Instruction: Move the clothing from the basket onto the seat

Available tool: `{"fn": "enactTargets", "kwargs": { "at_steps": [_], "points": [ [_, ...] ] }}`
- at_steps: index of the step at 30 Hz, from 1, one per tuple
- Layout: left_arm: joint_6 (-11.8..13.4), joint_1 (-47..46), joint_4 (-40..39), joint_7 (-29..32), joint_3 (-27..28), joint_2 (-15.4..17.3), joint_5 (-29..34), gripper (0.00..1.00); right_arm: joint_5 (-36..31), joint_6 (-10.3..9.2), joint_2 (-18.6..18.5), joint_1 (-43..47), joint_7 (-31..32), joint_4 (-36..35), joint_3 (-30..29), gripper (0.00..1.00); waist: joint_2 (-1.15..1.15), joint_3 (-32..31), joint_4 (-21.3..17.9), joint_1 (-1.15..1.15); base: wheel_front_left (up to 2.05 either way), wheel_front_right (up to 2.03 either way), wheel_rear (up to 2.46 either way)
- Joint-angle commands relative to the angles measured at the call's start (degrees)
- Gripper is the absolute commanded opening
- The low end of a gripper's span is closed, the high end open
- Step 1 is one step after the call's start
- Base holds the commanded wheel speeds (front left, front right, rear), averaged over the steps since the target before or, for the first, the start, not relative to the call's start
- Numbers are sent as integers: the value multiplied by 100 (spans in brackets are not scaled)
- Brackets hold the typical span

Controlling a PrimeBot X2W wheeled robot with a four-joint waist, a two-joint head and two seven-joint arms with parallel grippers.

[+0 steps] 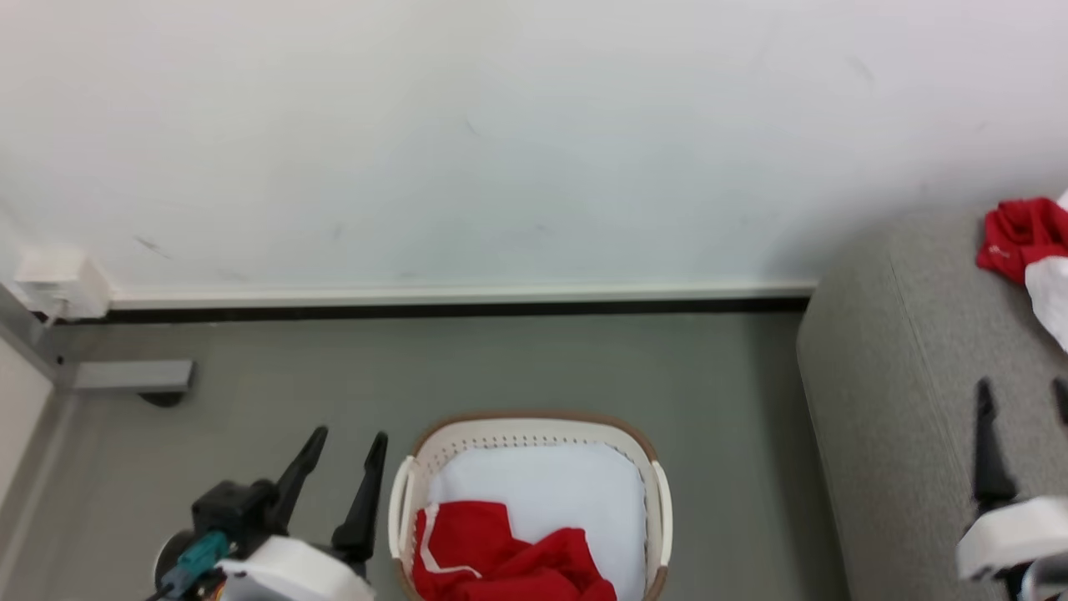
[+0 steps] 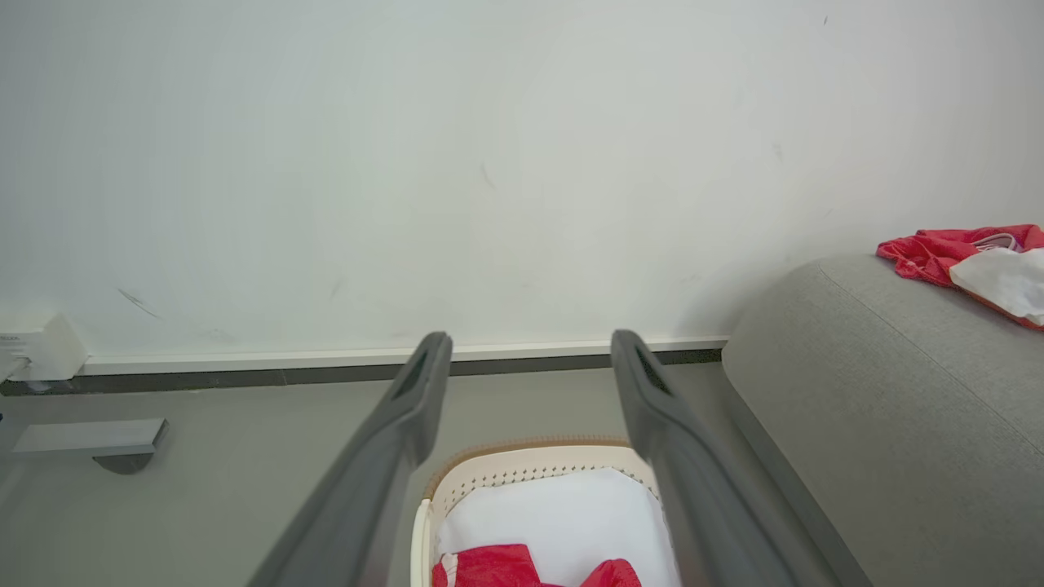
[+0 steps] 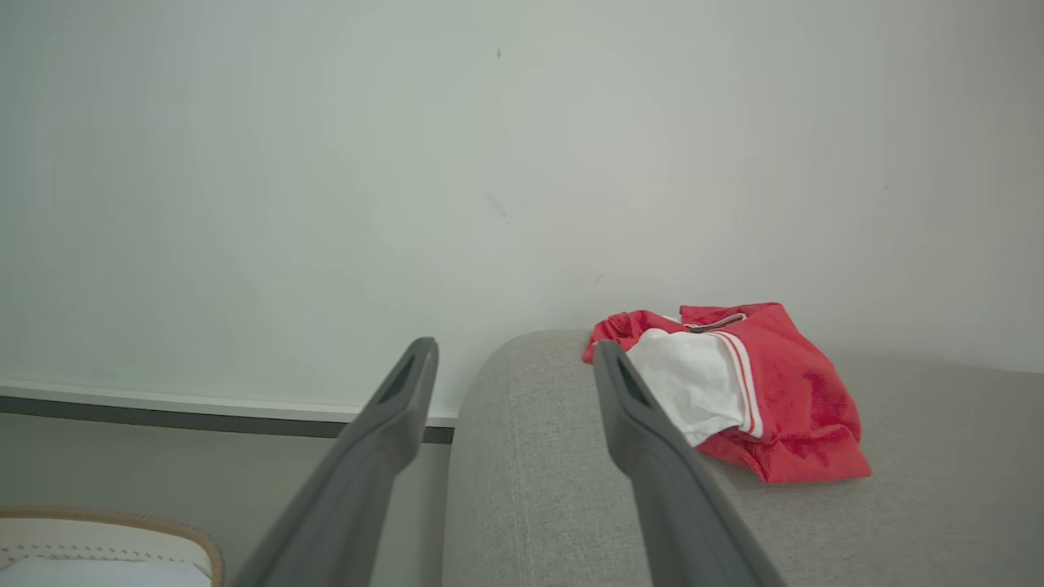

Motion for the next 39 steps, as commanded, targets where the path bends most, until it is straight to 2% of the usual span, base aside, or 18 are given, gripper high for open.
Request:
{"fn": "enactTargets", "kwargs": {
  "at_steps": [1,8,16,28,39],
  "points": [
    [-2,185,-36,1,119,-27,135,100,24,-14,53,198,-88,-35,77,100,0,-271,199,3,0,0,0],
    [-114,936,-111,0,806,-338,531,100,183,-14,330,851,-428,211,654,100,0,-616,334,3,0,0,0],
    [-432,1415,-108,-1,1499,-658,1017,100,740,-14,360,1285,-505,336,1302,100,0,-812,350,3,0,0,0],
    [-877,1470,155,-1,2105,-1006,1548,100,1000,-14,362,1545,-506,215,1528,100,0,-895,218,3,0,0,0],
    [-1039,1410,239,-2,2297,-1153,1744,100,999,-14,363,1439,-507,211,1610,100,0,-829,96,3,0,0,0]
  ]
}}
